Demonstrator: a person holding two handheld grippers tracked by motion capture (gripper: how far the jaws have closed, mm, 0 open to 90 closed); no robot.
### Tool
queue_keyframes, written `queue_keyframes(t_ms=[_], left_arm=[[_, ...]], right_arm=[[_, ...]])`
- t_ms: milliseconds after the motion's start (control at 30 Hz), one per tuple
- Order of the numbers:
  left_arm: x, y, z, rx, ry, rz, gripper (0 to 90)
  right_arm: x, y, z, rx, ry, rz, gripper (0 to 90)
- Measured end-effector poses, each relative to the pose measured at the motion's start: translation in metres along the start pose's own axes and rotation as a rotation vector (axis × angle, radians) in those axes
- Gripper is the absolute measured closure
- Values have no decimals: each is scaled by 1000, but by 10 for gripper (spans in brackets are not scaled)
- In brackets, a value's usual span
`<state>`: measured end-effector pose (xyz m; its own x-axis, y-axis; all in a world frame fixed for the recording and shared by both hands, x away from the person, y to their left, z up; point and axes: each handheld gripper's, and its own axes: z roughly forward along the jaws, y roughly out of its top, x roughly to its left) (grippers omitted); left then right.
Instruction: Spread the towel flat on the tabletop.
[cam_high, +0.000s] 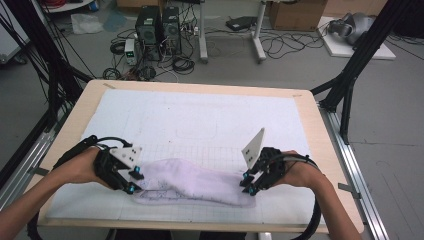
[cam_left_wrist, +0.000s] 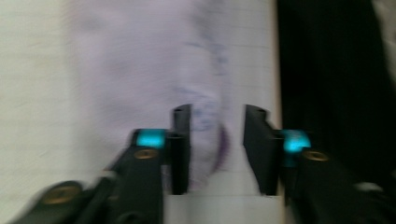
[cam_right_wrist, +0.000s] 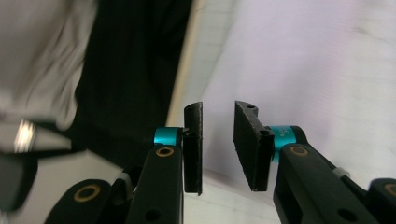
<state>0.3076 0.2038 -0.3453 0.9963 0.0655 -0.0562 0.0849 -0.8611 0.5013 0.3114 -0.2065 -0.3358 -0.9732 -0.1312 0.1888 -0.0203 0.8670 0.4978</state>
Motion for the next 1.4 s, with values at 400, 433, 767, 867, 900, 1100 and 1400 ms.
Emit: queue_keyframes(t_ms=[400, 433, 767, 867, 900, 1100, 1400], left_arm=[[35, 1, 18, 43, 97, -82, 477], [38, 1, 20, 49, 90, -93, 464], [51, 4, 43, 103, 0, -154, 404], [49, 7, 46, 111, -36, -138, 527], [48, 8, 45, 110, -34, -126, 587], [44, 12, 35, 75, 1, -101, 802], [41, 12, 27, 47, 22, -123, 658]], right_arm=[[-10, 2, 20, 48, -78, 126, 626], [-11, 1, 21, 50, -74, 138, 620], [-15, 2, 35, 152, -116, 192, 570], [-17, 2, 39, 199, -97, 203, 777], [-16, 3, 40, 206, -93, 189, 812], [-17, 4, 30, 176, -140, 179, 826], [-15, 3, 26, 160, -153, 164, 821]])
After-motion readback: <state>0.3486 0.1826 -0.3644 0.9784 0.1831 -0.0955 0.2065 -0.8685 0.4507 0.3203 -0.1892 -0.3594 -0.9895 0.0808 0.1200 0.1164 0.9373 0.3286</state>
